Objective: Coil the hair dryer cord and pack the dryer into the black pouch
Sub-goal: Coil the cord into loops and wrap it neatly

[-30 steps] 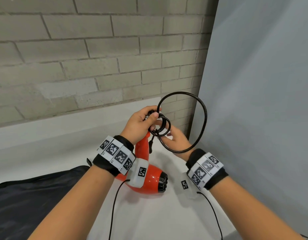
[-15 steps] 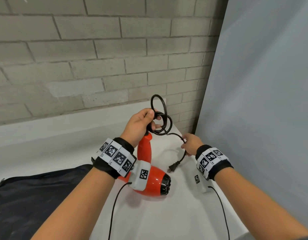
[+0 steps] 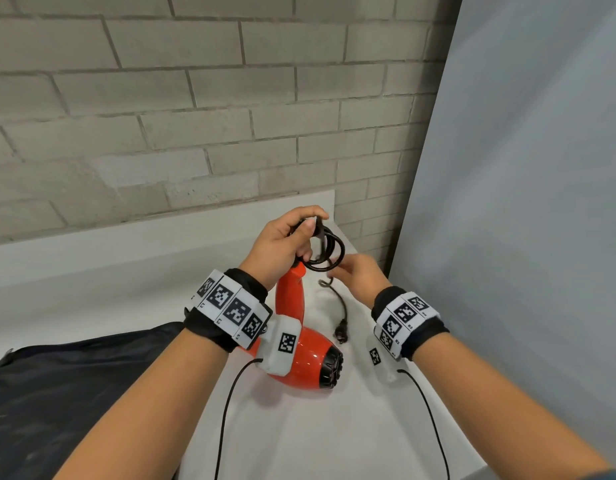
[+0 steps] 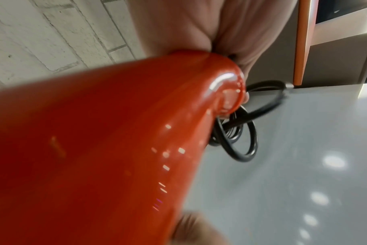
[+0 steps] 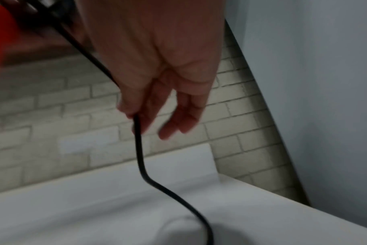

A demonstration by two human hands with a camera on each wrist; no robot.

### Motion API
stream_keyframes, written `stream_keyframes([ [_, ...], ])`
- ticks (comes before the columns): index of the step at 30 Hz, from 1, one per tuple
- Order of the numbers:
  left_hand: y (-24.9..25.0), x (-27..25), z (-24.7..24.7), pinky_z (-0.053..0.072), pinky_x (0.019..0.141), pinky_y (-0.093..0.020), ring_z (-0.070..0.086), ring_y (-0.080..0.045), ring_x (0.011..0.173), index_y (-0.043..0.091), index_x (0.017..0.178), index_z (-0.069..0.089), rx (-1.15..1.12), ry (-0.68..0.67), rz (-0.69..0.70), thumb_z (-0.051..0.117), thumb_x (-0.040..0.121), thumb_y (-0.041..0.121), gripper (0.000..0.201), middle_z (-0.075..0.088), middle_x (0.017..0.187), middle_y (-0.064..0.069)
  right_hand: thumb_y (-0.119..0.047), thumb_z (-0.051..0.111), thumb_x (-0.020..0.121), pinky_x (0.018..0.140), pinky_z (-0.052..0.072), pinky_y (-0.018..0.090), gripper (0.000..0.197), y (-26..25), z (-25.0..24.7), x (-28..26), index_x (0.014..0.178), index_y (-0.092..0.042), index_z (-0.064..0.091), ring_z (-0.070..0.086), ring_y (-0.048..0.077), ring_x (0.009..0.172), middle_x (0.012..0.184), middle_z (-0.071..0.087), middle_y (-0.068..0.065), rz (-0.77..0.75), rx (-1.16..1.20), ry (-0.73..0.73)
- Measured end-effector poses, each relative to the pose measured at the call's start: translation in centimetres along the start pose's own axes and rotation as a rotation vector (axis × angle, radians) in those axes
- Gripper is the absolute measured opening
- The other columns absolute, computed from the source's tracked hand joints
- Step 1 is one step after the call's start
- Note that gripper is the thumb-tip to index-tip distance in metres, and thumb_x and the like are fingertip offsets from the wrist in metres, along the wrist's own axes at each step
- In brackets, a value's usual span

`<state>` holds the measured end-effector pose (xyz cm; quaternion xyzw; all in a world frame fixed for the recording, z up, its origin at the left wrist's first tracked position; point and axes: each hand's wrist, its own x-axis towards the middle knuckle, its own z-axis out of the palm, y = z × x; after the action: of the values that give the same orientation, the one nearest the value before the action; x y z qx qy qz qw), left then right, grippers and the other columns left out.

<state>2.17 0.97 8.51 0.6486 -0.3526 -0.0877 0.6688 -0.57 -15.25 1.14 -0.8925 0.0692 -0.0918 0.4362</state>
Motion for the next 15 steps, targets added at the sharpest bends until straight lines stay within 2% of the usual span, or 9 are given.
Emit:
stream_keyframes([
  [3,0.2,-0.1,0.0,0.041,0.050,-0.014,0.037,-0.003,0.044,0.019,0.084,0.057,0.014,-0.005,0.004,0.037,0.095,0.008,0.026,0.055,0.049,0.012,-0.014,0.058,0.086,0.062,0.040,0.020,0.017,2.0,-0.4,0.0,0.096,-0.004,0.068,0.053,0.013,0.066,0.084,0.061,0.006,0.206,-0.181,-0.097],
  [4,0.1,-0.1,0.0,0.041,0.050,-0.014,0.037,-0.002,0.044,0.019,0.083,0.057,0.023,-0.005,0.005,0.037,0.095,0.008,0.026,0.055,0.051,0.013,-0.014,0.056,0.087,0.064,0.042,0.021,0.016,2.2,-0.6,-0.1,0.097,-0.006,0.066,0.056,0.015,0.071,0.090,0.063,0.007,0.207,-0.211,-0.100],
  [6,-0.1,0.0,0.0,0.040,0.052,-0.017,0.039,-0.002,0.044,0.022,0.083,0.058,0.064,0.001,0.014,0.039,0.095,0.009,0.026,0.054,0.052,0.015,-0.012,0.052,0.089,0.078,0.040,0.023,0.020,1.2,-0.9,-0.5,0.108,-0.014,0.060,0.058,0.017,0.094,0.110,0.063,0.004,0.069,-0.176,-0.088],
  [8,-0.2,0.1,0.0,0.039,0.054,-0.019,0.040,-0.001,0.044,0.025,0.085,0.058,0.117,0.007,0.018,0.040,0.094,0.009,0.026,0.052,0.049,0.016,-0.013,0.051,0.091,0.086,0.034,0.016,0.034,-0.7,-1.3,-1.3,0.125,-0.019,0.051,0.048,0.006,0.106,0.117,0.054,-0.008,-0.126,-0.063,-0.104],
  [10,-0.2,0.1,0.0,0.039,0.053,-0.017,0.039,-0.002,0.046,0.028,0.085,0.059,0.142,0.015,0.015,0.041,0.094,0.010,0.027,0.048,0.045,0.015,-0.012,0.052,0.091,0.085,0.033,0.006,0.033,-2.4,-1.4,-1.9,0.123,-0.018,0.054,0.048,-0.007,0.101,0.112,0.054,-0.013,-0.262,0.029,-0.093],
  [12,-0.1,0.0,-0.1,0.039,0.053,-0.018,0.039,-0.006,0.047,0.029,0.085,0.060,0.127,0.016,0.010,0.041,0.094,0.012,0.027,0.044,0.044,0.013,-0.010,0.054,0.090,0.081,0.034,-0.002,0.026,-3.3,-1.2,-2.0,0.115,-0.014,0.061,0.052,-0.016,0.091,0.104,0.060,-0.010,-0.323,0.094,-0.070],
  [15,0.2,-0.2,0.0,0.039,0.052,-0.016,0.040,-0.006,0.046,0.024,0.083,0.059,0.101,0.005,0.014,0.044,0.093,0.015,0.021,0.044,0.048,0.013,-0.012,0.056,0.089,0.074,0.038,-0.002,0.020,-3.6,-0.9,-1.6,0.107,-0.009,0.064,0.055,-0.007,0.083,0.104,0.067,0.007,-0.300,0.085,-0.056],
])
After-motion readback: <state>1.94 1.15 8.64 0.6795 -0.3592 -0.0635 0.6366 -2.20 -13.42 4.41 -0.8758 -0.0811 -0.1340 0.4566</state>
